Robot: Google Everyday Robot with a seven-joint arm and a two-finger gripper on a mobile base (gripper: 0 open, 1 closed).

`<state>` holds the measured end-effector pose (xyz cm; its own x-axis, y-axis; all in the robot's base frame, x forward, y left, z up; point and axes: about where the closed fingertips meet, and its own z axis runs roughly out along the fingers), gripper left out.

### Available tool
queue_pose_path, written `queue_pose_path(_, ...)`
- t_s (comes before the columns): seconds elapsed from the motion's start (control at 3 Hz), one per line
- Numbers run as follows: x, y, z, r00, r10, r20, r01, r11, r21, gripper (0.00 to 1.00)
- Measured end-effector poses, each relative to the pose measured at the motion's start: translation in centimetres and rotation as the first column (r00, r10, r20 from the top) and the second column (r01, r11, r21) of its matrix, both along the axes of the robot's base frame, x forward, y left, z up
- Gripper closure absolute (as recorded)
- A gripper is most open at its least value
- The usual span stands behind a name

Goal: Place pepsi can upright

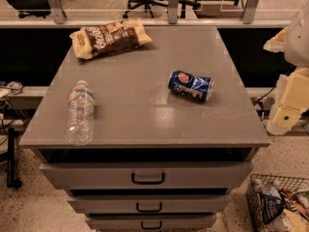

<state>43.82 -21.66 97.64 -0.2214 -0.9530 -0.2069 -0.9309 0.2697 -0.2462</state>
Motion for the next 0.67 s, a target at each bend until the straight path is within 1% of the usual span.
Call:
queue_pose_path(0.33, 0.0, 0.0, 0.0, 1.0, 0.0, 0.0, 0.0, 1.0, 0.0, 0.0)
queue_pose_path(0.67, 1.3, 1.1, -0.7, 0.9999, 0.011, 0.012, -0.011, 1.0, 0.013, 0.0)
